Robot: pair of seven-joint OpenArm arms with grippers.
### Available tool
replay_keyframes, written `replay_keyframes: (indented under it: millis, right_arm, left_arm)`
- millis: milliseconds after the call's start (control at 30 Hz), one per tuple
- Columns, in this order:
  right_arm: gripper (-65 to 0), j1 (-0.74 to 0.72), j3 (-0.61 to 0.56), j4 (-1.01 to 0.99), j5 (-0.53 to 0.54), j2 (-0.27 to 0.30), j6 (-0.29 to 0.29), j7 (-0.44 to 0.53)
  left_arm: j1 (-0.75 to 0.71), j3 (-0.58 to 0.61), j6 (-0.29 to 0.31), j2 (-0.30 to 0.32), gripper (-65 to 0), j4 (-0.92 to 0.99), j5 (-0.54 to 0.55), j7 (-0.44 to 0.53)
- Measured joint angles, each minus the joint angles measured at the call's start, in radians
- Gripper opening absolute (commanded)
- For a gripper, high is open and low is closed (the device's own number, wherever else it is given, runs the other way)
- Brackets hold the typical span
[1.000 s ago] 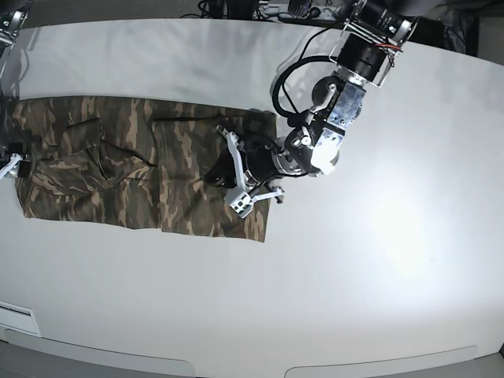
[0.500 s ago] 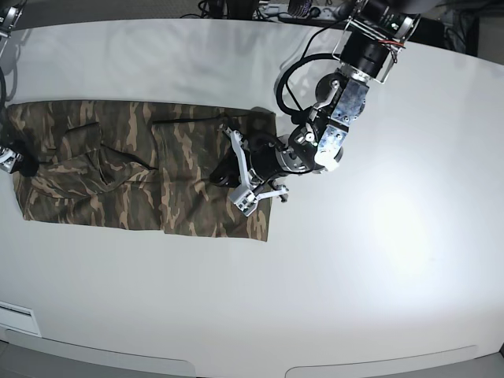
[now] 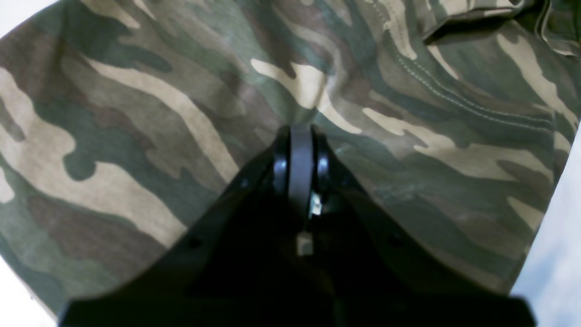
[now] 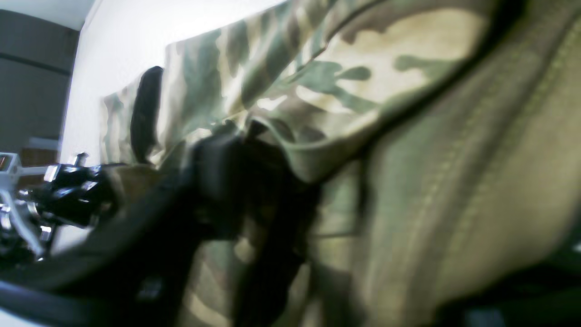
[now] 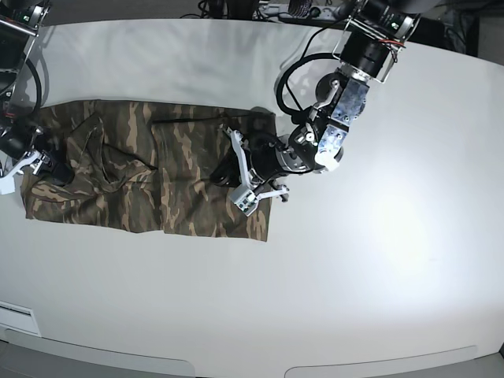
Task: Fold the T-shirt properly
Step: 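Press and smooth the folded layer with the left gripper, then grasp the shirt end with the right gripper and fold it over toward the left gripper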
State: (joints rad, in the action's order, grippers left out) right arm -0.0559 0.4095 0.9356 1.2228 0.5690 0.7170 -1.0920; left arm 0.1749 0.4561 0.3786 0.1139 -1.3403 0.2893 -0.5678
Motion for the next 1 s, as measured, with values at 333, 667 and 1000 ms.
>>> replay_keyframes:
  millis: [333, 667, 1000]
  right_arm:
    - [-65.0, -0.011, -0.007, 0.003, -0.032, 0.015, -0.005, -0.011]
    - [-65.0, -0.027, -0.014, 0.214, -0.349, 0.024, -0.019, 0.02]
    - [-65.0, -0.021, 0.006, 0.518, -0.703, 0.037, -0.147, 0.04]
  left_arm:
    - [-0.018, 0.001, -0.04, 0.018, -65.0, -0.151, -0.082, -0.153]
    - [-0.049, 0.003, -0.058, 0.048, -57.3, -0.417, -0.098, -0.385]
    - [-0.062, -0.027, -0.144, 0.185, -57.3, -0.42, -0.168, -0.371]
